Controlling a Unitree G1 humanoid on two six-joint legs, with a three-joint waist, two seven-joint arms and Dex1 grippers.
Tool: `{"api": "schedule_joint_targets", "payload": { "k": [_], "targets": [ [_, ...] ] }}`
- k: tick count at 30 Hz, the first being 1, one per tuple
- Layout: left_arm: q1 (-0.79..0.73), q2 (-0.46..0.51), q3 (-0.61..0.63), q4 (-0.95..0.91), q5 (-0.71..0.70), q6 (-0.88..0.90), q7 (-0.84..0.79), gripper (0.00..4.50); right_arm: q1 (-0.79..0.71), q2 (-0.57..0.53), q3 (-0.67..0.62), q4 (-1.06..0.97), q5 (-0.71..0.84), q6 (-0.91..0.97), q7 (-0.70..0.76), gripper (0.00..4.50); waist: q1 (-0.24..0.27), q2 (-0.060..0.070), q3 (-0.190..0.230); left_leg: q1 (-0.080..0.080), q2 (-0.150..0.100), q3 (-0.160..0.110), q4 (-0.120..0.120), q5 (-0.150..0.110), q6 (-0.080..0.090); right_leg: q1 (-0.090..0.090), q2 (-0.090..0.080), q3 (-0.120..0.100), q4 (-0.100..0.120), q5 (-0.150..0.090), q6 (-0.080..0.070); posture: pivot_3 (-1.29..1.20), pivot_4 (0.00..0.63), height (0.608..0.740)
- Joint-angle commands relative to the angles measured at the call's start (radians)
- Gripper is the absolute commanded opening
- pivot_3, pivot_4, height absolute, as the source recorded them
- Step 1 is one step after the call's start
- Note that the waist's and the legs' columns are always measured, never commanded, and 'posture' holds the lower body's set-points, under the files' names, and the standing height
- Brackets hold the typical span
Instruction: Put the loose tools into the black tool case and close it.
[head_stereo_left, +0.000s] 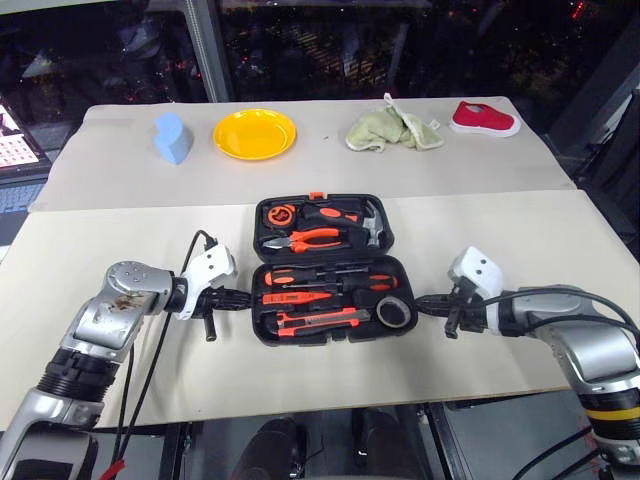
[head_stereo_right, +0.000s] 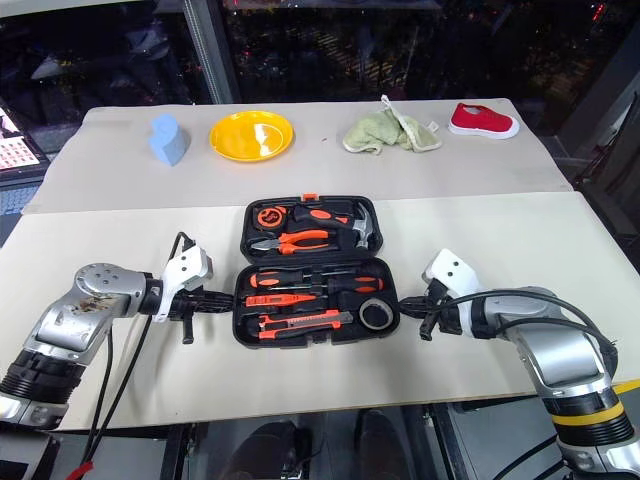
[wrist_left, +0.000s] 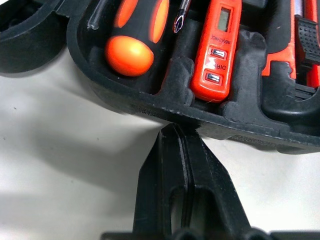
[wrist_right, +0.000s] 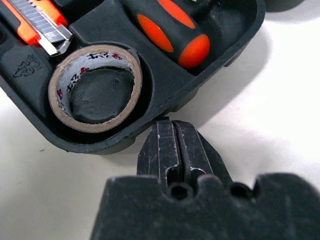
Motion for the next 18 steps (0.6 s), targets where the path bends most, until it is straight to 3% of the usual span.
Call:
{"api": "schedule_joint_targets", "payload": {
  "k": [1, 7, 11, 18],
  "targets": [
    [-0.061, -0.013, -0.002, 0.046, 0.016, -0.053, -0.002, 0.03, -0.049, -0.013, -0.010, 0.031, -0.017, -0.042, -0.013, 0.00, 0.001, 0.000, 0.000, 0.001, 0.000, 0.000, 0.001, 0.001, 0.000, 0.002, 0.000, 0.000, 0.000, 0.000, 0.000, 0.00, 0.150, 0.740],
    [-0.118, -0.035, -0.008, 0.129, 0.053, -0.090, 0.015, 0.03, -0.170, 0.026, 0.038, 0.196, -0.078, -0.099, -0.041, 0.00, -0.001, -0.001, 0.000, 0.012, 0.000, 0.000, 0.001, -0.002, 0.007, 0.011, 0.000, 0.000, 0.000, 0.000, 0.000, 0.00, 0.150, 0.740],
    [-0.132, -0.056, -0.007, 0.133, 0.050, -0.087, 0.016, 0.03, -0.237, 0.079, 0.062, 0.264, -0.091, -0.116, -0.054, 0.00, 0.001, -0.001, 0.000, 0.011, 0.000, 0.000, -0.001, 0.002, 0.001, 0.009, 0.000, 0.000, 0.001, 0.001, -0.001, 0.00, 0.150, 0.740],
    [-0.072, -0.063, -0.027, 0.032, 0.007, -0.071, -0.050, 0.03, -0.221, 0.093, 0.101, 0.125, -0.026, -0.024, 0.009, 0.00, 0.000, 0.000, 0.000, 0.001, 0.000, -0.001, 0.000, 0.002, 0.002, 0.003, 0.000, -0.001, 0.001, 0.002, 0.001, 0.00, 0.150, 0.740]
  ]
}}
